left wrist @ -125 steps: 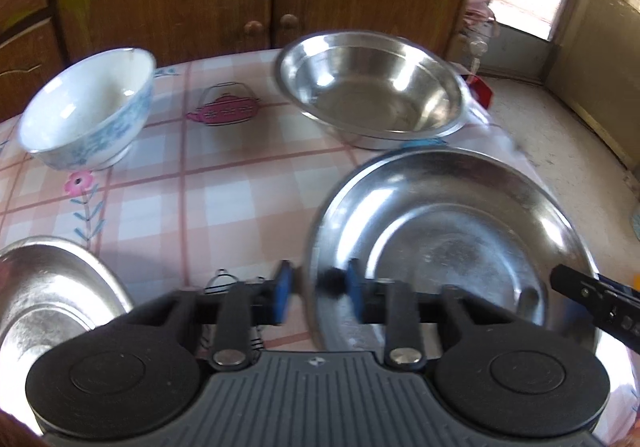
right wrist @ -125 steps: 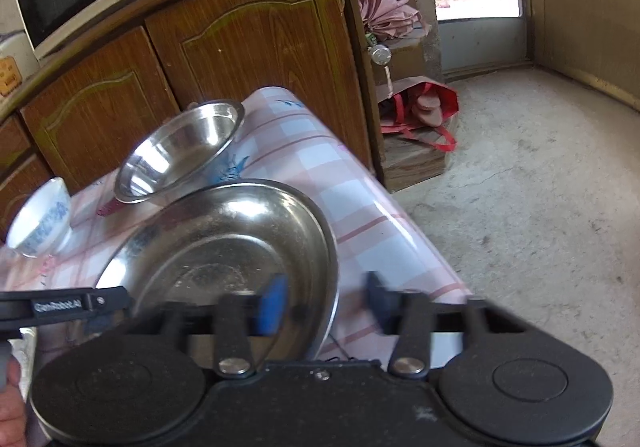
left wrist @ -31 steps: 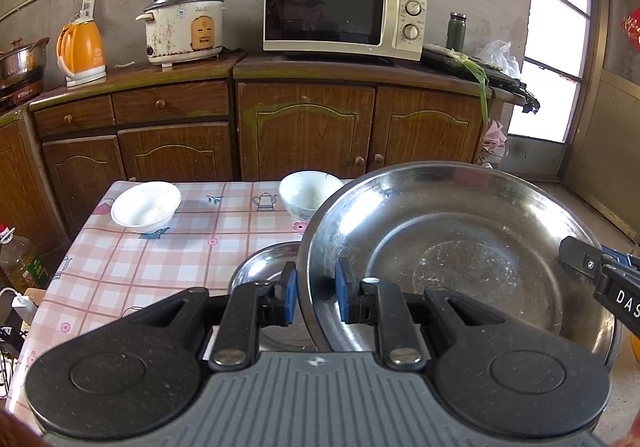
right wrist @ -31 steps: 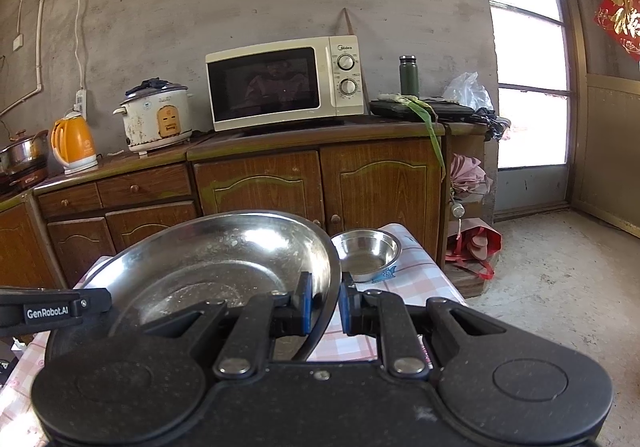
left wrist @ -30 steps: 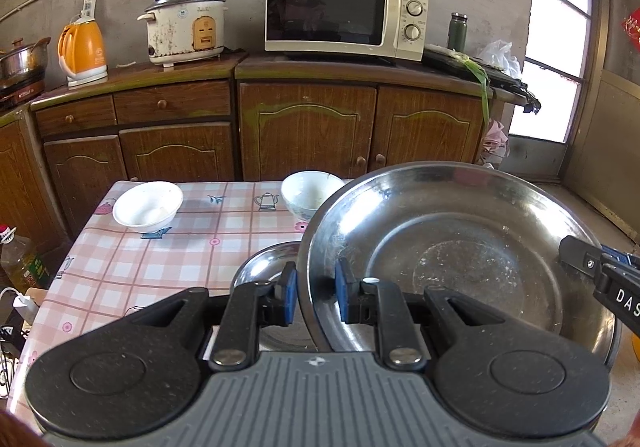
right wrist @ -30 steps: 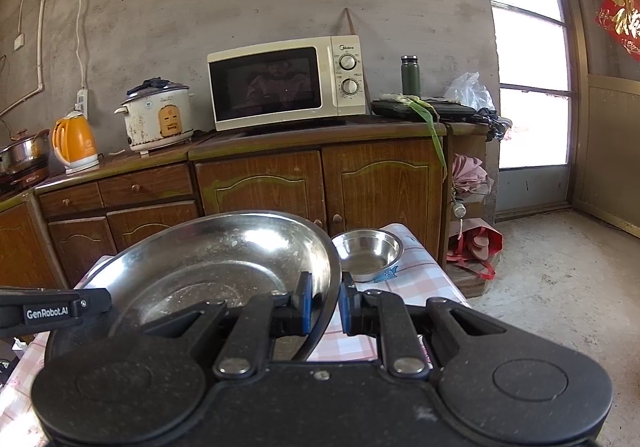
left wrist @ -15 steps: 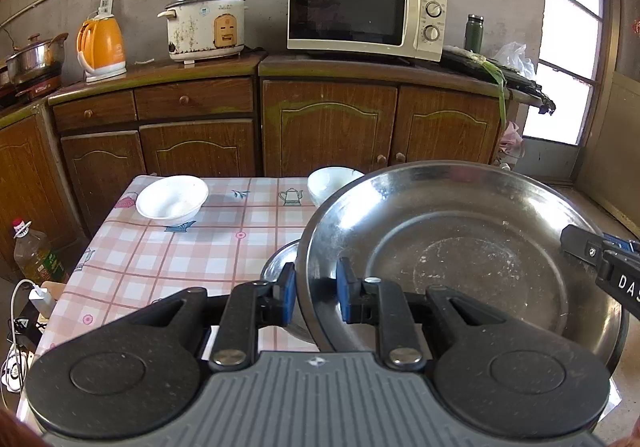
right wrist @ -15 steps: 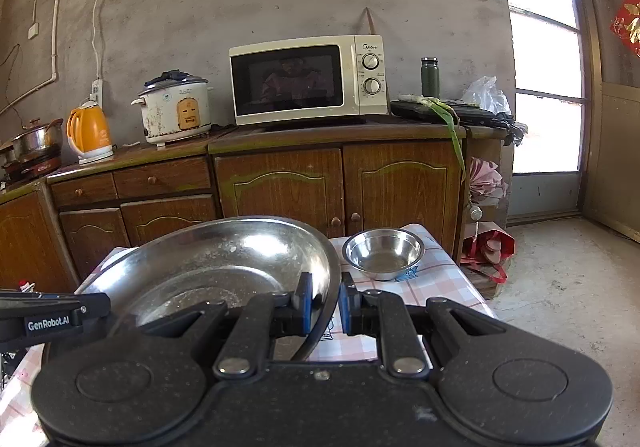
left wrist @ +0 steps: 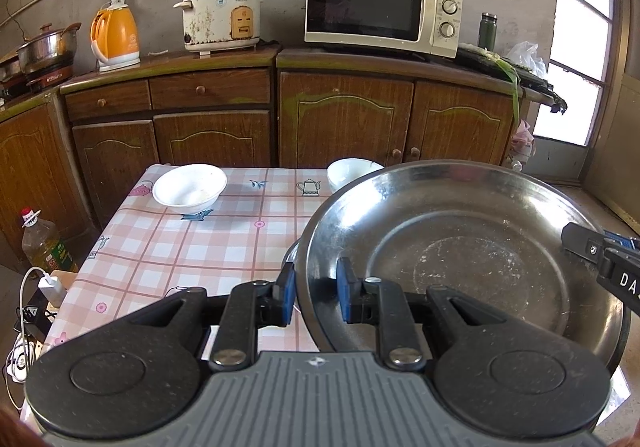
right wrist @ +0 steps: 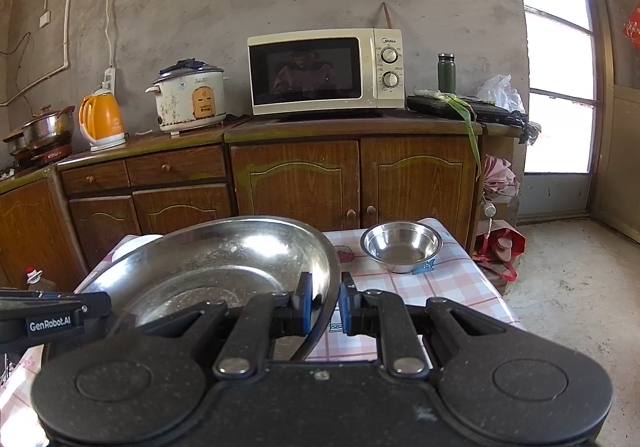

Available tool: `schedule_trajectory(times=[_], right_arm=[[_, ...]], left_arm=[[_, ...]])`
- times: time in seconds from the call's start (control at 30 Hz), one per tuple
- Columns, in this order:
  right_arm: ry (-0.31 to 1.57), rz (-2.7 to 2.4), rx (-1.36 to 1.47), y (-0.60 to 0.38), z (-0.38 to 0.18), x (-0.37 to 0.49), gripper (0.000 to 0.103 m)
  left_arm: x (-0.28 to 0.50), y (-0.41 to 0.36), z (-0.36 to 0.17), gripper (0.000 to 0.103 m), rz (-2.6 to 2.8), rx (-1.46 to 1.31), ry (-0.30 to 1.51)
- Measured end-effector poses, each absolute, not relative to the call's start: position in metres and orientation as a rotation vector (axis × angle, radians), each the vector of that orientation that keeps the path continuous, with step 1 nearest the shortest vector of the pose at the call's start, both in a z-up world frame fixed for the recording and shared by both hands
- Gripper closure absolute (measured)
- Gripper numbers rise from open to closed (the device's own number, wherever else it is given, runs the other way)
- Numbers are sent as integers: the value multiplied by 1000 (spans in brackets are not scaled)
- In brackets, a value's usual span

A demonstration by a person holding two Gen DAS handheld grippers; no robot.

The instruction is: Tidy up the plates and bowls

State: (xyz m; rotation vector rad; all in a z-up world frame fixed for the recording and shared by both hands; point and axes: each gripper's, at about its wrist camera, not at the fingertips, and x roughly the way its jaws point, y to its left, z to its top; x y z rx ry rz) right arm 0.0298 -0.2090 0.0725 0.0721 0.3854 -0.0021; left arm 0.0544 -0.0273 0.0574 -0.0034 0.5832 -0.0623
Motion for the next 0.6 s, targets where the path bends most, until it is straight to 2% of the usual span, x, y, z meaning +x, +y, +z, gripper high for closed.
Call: schedule_trajectory(times=[0.6], right_arm=[[415,21,60,-196,60,28,84]], left_arm=[[49,-17,46,81,-41,-1,600]])
